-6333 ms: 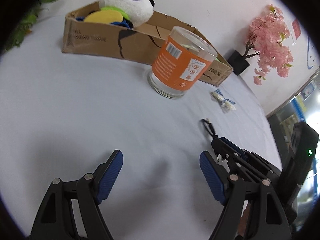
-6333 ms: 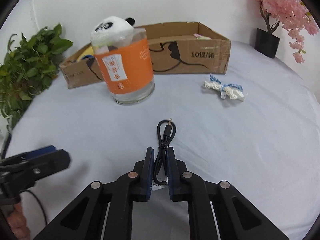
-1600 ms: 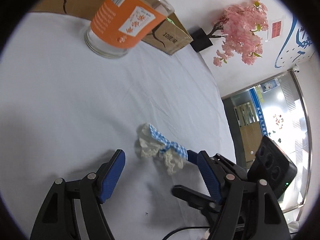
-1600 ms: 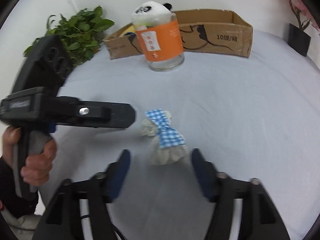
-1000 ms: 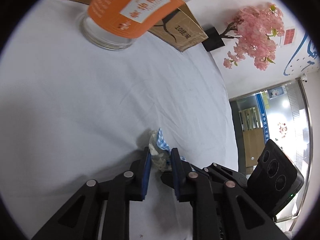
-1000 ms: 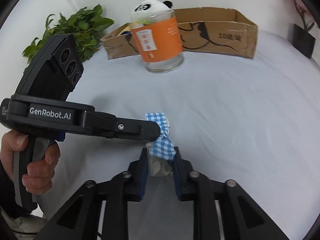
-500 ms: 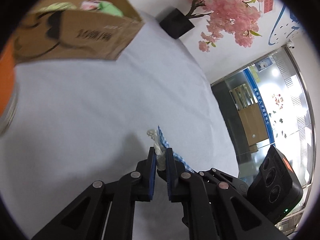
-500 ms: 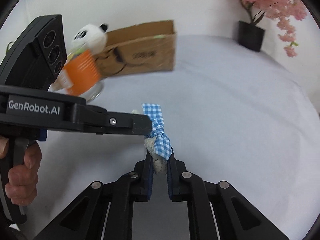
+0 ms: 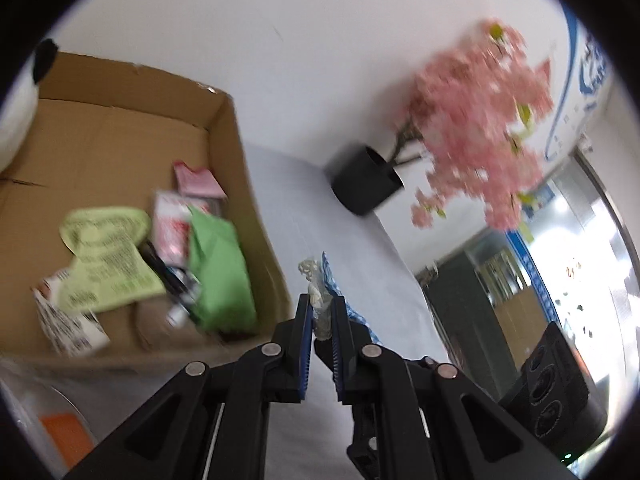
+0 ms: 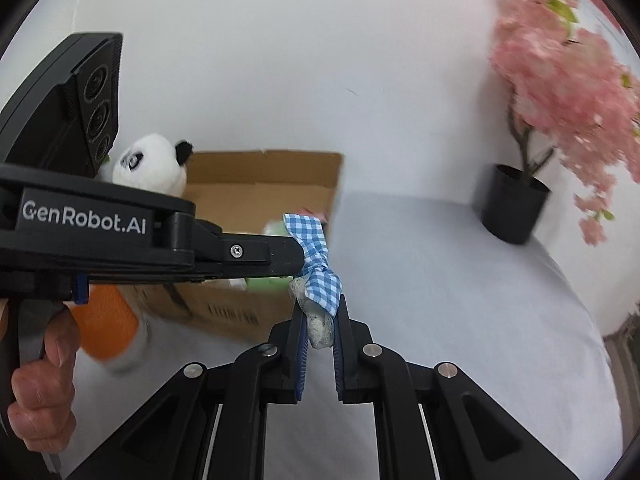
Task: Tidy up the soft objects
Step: 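Carry the gingham lace sachet into the box and release it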
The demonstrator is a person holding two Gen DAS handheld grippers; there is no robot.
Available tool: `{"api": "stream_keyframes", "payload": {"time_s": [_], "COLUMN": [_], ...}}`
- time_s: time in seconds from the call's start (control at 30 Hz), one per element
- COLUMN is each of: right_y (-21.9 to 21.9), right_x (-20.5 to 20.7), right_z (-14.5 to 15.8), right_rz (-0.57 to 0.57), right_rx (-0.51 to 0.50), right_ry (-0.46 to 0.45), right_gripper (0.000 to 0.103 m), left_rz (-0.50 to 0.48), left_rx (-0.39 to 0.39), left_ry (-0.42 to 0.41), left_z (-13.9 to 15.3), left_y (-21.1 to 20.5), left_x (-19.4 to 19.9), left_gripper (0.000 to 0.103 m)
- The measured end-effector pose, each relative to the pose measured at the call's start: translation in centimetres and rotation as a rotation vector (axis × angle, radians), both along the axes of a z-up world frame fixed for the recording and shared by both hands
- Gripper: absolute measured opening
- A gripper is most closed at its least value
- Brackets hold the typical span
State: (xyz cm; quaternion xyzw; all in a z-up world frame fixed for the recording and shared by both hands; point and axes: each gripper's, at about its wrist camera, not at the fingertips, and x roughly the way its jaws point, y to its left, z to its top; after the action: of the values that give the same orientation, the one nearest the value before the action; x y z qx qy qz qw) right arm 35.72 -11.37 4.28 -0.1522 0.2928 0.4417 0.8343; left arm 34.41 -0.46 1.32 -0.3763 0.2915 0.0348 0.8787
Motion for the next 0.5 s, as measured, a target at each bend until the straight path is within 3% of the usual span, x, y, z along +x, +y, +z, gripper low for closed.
{"api": "stream_keyframes", "payload": {"time_s": [0.27, 0.4, 0.43, 0.47, 0.5], "right_y": [6.9, 7.7, 7.7, 7.6, 7.3], "right_x": [3.2, 3.0, 2.8, 2.4, 2.0], "right_z": [-1.1, -1.6, -1.6, -1.5, -1.4], "right_rz": [0.144, 0.163, 0.165, 0.164, 0.161], "right_rx": [0.103, 0.102, 0.097, 0.09, 0.091], "right_ry": [0.165, 0.177, 0.174, 0.156, 0.138], "right_gripper": [0.01, 0.018, 0.029, 0.047, 0.055], "left_rz": [0.115, 0.134, 0.142, 0.144, 0.146], "left_rx": [0.047, 0.064, 0.083, 0.097, 0.106], "left_ry": [0.079, 0.121, 0.135, 0.146, 0.153], "left_z": [0.5, 0.5, 0.7, 0.9, 1.2], "left_y": [4.0, 4.4, 4.2, 4.1, 3.9], "left_x": [-0.8, -0.8, -0.8, -0.9, -1.2], "left_gripper": [0.008, 0.008, 0.011, 0.022, 0.029]}}
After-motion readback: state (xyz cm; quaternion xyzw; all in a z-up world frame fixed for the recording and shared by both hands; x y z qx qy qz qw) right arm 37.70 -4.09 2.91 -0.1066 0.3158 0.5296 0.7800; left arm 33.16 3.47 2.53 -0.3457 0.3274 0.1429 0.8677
